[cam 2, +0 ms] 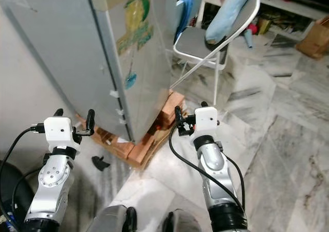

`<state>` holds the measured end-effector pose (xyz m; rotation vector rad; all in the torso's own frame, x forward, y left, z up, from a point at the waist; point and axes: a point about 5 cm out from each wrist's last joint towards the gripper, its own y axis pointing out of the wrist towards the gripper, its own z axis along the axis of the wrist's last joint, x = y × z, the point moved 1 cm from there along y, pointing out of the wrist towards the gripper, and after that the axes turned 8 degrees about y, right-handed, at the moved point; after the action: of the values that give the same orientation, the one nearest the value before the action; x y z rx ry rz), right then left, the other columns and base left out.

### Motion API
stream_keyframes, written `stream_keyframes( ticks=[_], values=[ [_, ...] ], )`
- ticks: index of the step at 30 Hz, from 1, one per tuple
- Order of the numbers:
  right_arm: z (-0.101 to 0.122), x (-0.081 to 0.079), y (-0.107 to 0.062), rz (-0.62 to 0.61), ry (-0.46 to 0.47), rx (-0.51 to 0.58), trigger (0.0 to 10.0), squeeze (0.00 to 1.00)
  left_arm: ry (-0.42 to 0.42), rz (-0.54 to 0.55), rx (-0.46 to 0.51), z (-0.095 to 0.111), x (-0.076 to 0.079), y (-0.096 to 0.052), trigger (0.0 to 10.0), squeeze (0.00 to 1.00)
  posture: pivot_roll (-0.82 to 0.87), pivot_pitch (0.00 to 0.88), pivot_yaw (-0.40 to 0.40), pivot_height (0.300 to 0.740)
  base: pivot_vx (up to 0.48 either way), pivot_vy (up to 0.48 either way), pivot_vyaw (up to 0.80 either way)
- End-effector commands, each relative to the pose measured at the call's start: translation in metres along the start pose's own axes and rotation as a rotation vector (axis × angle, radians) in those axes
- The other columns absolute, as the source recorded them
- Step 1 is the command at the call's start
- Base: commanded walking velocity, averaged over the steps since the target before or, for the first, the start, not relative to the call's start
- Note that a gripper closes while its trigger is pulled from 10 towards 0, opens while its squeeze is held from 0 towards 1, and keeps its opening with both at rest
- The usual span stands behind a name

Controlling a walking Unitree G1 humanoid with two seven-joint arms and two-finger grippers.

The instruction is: Restocking fridge

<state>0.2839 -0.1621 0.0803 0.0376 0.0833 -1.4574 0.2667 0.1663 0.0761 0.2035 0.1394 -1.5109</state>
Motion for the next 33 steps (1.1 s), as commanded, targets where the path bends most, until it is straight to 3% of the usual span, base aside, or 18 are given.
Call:
stream_keyframes(
  ticks=[1,6,16,33],
  values=[
    [0.0097,0.0003,0.0007,0.004,0.006,0.031,10.0,0.0,0.03,0.018,-0.007,-0.0018,-0.0091,-0.0013,10.0,0.0,0.1,0.098,-0.026,0.74,0.0,0.0,0.0],
    [0.0078,0.006,-0.0067,0.015,-0.002,0.006,10.0,0.0,0.053,0.009,-0.014,-0.006,-0.0162,-0.0056,10.0,0.0,0.09,0.1,-0.027,0.74,0.0,0.0,-0.32],
    [0.0156,0.0017,0.0027,0.02,-0.013,0.03,10.0,0.0,0.041,-0.016,0.02,0.0003,-0.0106,-0.0008,10.0,0.0,0.09,0.102,-0.02,0.74,0.248,0.0,-0.7],
    [0.012,0.0028,-0.0003,0.022,-0.024,0.014,10.0,0.0,0.023,-0.009,0.013,-0.0007,-0.0081,-0.0018,10.0,0.0,0.09,0.112,-0.025,0.74,0.283,0.236,0.0]
  ],
)
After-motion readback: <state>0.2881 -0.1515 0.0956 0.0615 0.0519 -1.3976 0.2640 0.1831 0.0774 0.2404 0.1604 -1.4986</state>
